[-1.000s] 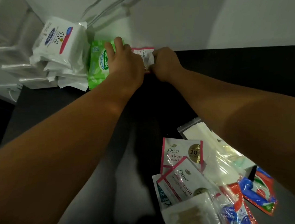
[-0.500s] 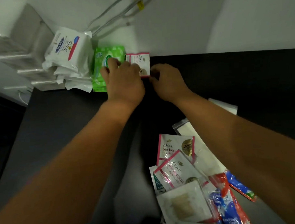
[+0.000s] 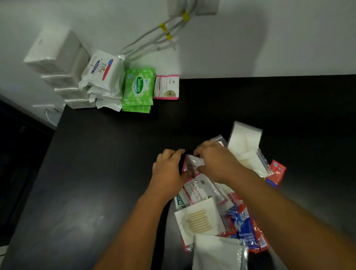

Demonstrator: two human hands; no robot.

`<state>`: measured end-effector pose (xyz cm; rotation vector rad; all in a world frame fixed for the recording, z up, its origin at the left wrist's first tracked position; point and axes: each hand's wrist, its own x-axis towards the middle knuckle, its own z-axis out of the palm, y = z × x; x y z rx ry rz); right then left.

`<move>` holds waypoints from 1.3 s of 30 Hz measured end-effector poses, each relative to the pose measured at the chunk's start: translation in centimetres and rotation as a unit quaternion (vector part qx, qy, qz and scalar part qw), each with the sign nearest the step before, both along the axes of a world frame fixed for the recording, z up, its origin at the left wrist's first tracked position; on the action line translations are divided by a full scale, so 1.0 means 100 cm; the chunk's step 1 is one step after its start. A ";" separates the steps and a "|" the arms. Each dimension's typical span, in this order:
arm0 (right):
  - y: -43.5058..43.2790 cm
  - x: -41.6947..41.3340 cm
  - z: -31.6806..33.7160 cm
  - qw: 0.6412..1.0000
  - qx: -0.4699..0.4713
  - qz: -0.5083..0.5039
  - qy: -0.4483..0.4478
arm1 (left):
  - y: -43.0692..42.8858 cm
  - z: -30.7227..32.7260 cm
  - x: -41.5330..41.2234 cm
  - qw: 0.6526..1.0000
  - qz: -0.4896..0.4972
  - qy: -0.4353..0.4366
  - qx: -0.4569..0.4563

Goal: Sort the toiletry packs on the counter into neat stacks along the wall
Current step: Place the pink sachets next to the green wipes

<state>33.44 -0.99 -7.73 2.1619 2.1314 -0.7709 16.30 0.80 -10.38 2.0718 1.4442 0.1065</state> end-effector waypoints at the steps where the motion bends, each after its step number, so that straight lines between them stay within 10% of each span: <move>1: -0.001 0.000 -0.001 1.000 0.003 -0.002 0.003 | -0.002 0.000 0.000 1.000 -0.004 0.008 0.008; 16: 0.018 0.010 0.011 0.978 0.058 -0.107 0.169 | 0.031 0.031 0.003 0.969 0.119 -0.213 -0.023; 25: 0.094 0.004 0.012 0.845 0.065 -0.312 0.429 | 0.106 0.061 0.011 0.953 0.176 -0.234 0.081; 31: 0.155 0.000 0.011 0.736 0.096 -0.378 0.553 | 0.182 0.077 0.027 0.963 0.099 -0.059 0.242; 39: 0.231 0.010 0.006 0.856 0.172 -0.339 0.350 | 0.261 0.061 0.045 0.903 -0.032 0.317 0.288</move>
